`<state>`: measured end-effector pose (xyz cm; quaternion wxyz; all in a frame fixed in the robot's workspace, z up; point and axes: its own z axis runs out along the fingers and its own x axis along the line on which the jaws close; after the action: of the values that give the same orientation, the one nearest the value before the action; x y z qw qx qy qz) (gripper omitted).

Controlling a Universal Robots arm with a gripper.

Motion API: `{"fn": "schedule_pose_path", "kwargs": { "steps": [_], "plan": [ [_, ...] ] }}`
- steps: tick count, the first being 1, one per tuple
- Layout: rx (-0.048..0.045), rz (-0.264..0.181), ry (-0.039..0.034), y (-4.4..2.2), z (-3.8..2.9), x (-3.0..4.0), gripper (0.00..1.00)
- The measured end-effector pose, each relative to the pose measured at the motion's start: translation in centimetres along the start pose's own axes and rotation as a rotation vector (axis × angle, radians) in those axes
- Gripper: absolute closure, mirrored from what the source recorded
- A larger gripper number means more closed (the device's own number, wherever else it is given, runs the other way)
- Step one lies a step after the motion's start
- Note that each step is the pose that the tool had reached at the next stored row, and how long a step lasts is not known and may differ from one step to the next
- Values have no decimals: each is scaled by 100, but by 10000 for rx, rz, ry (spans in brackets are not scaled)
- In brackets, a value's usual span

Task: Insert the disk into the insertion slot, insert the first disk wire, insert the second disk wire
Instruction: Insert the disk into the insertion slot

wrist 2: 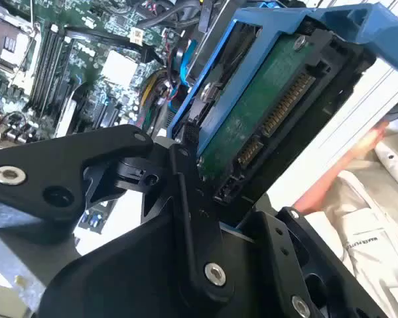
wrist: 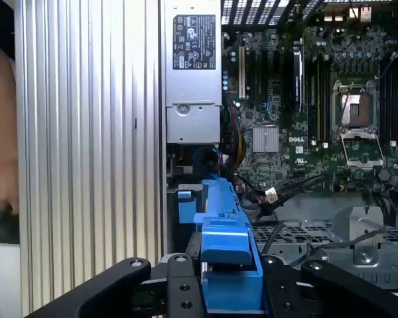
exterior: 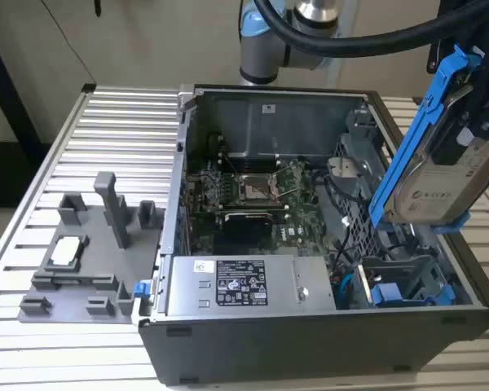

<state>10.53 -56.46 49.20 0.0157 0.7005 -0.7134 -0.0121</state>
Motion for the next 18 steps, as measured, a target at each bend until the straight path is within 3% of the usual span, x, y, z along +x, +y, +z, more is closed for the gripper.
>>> {"fn": "schedule_pose_path", "kwargs": {
  "steps": [8,18],
  "plan": [
    [5,1,4,0,2,0,67],
    [140,0,1,-4,79,2,67]
  ]
}}
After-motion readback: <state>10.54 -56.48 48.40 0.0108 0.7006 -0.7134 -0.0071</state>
